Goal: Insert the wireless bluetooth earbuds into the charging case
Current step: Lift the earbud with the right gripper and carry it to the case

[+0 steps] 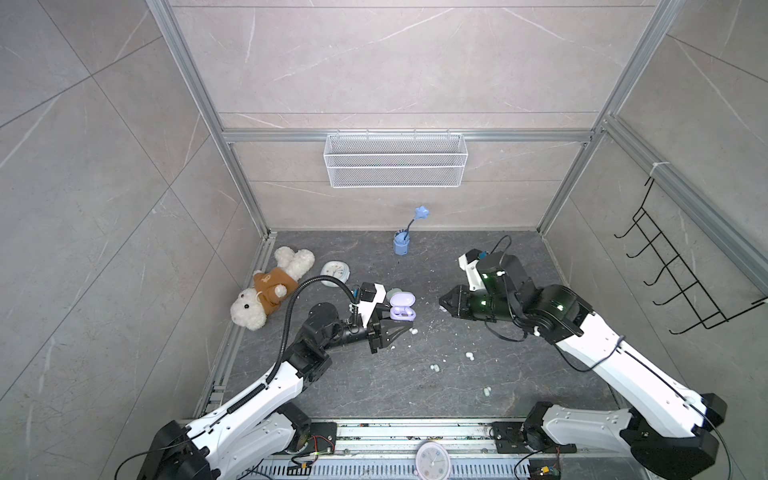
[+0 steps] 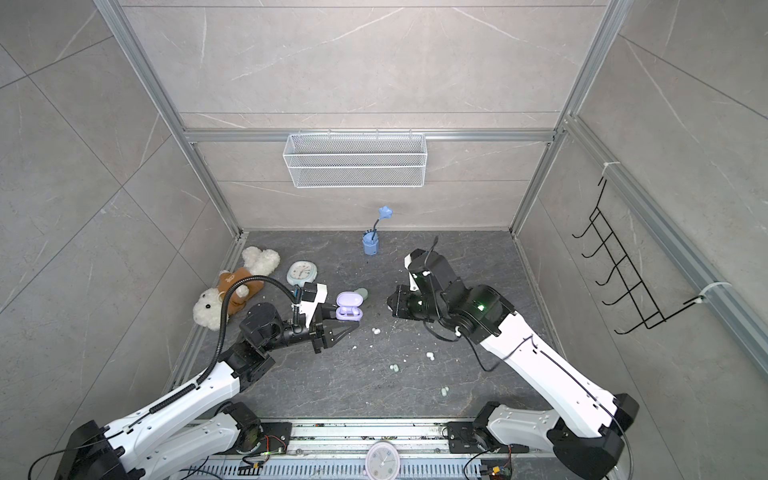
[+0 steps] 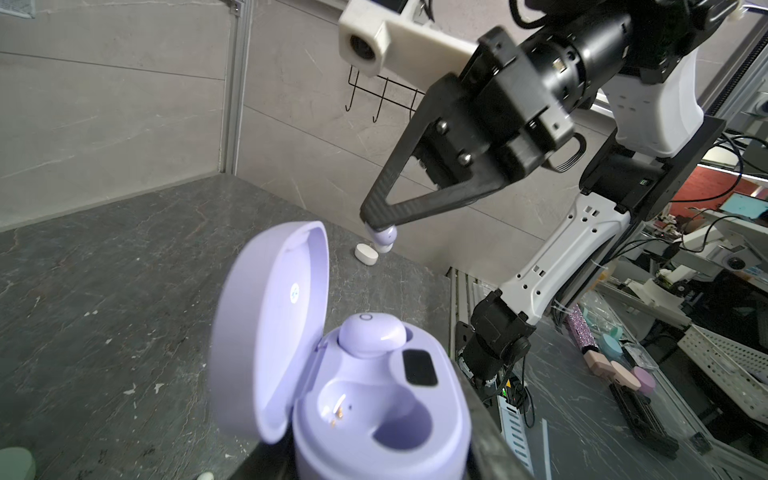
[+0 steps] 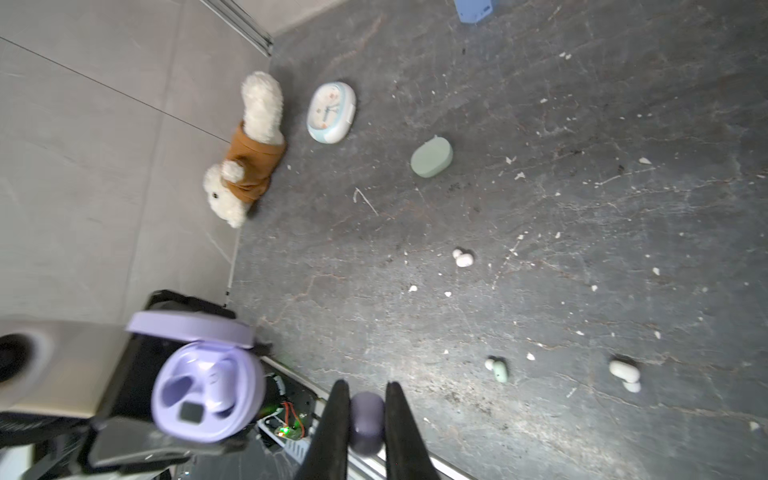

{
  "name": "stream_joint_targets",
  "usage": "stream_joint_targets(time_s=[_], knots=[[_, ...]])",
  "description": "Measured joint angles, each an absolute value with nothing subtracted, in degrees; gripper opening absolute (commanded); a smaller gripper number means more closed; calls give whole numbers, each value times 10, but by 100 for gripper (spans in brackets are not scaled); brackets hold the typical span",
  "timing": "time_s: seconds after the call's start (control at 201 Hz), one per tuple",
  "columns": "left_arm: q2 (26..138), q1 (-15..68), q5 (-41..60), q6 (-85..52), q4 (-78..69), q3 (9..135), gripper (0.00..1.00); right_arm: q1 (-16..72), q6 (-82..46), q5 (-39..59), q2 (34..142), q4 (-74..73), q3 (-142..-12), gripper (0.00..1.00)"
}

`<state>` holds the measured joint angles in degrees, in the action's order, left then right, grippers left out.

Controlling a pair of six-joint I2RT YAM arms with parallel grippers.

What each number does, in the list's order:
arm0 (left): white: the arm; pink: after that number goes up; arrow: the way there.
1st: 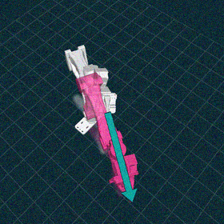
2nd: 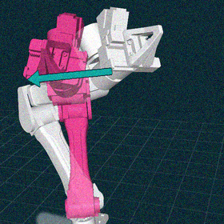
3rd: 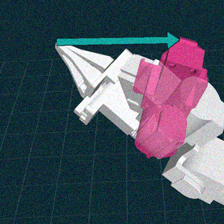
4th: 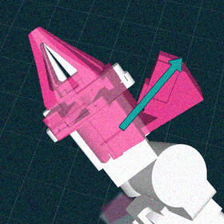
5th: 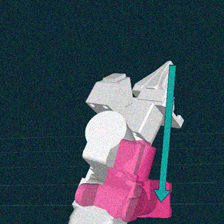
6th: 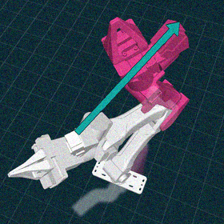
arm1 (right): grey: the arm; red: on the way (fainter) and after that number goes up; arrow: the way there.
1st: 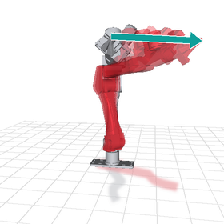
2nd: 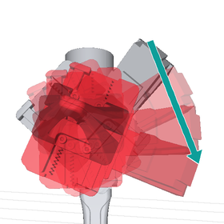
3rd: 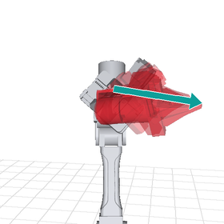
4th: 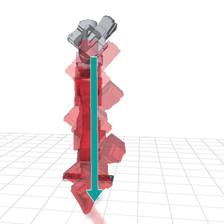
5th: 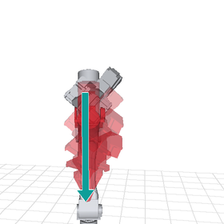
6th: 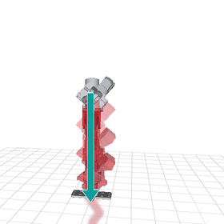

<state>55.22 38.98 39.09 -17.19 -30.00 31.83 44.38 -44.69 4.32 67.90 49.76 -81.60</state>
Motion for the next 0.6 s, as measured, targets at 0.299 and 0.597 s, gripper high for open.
stream_joint_targets(time_s=[0.299,0.597], knots=[[652,406,411,-163,-381,369,25,444,-485,99,635,448,-820,16],[730,427,427,-163,-455,408,25,444,-511,131,632,391,-820,16]])
